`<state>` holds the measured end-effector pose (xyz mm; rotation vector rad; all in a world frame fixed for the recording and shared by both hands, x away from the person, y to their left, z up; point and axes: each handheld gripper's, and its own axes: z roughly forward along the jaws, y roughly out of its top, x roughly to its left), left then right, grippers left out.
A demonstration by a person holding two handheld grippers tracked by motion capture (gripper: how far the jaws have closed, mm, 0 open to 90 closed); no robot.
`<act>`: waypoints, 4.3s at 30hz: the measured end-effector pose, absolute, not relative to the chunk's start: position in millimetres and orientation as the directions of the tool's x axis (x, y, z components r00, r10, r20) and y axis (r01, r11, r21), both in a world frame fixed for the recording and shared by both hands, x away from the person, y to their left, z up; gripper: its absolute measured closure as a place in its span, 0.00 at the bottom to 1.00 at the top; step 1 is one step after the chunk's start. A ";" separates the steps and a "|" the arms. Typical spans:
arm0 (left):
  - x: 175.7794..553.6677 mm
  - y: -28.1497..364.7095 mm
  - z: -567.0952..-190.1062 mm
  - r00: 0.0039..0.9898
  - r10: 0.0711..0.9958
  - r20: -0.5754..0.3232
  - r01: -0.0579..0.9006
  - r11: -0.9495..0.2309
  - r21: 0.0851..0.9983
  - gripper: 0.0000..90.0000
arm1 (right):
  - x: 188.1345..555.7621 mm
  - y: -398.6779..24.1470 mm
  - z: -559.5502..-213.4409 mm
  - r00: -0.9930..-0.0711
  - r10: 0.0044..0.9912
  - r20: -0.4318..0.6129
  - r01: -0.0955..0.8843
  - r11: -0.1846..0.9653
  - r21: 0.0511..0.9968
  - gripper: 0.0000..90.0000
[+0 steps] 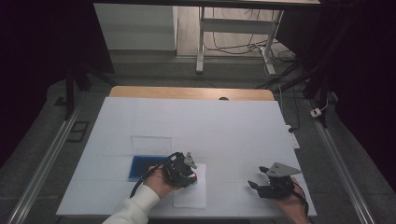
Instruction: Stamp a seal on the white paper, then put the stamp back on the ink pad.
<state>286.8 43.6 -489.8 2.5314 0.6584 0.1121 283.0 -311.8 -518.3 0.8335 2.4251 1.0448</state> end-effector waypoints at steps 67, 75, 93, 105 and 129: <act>283.8 88.3 -433.8 0.866 0.495 -0.075 0.416 -0.629 0.657 0.78 | 282.3 -314.4 -516.8 -0.748 0.655 -0.106 0.358 0.533 0.767 0.31; 282.8 98.8 -430.7 0.856 0.510 -0.081 0.428 -0.614 0.663 0.78 | 280.5 -315.1 -515.9 -0.745 0.658 -0.109 0.357 0.532 0.768 0.31; 289.2 122.2 -435.9 0.825 0.557 -0.095 0.475 -0.593 0.650 0.78 | 279.3 -316.6 -516.6 -0.747 0.657 -0.107 0.359 0.532 0.767 0.31; 293.6 149.1 -447.6 0.781 0.616 -0.108 0.535 -0.569 0.624 0.78 | 278.5 -315.3 -516.4 -0.750 0.653 -0.106 0.357 0.535 0.766 0.31; 302.5 177.6 -472.0 0.713 0.696 -0.085 0.613 -0.559 0.559 0.78 | 278.7 -314.3 -517.9 -0.752 0.650 -0.110 0.358 0.543 0.760 0.31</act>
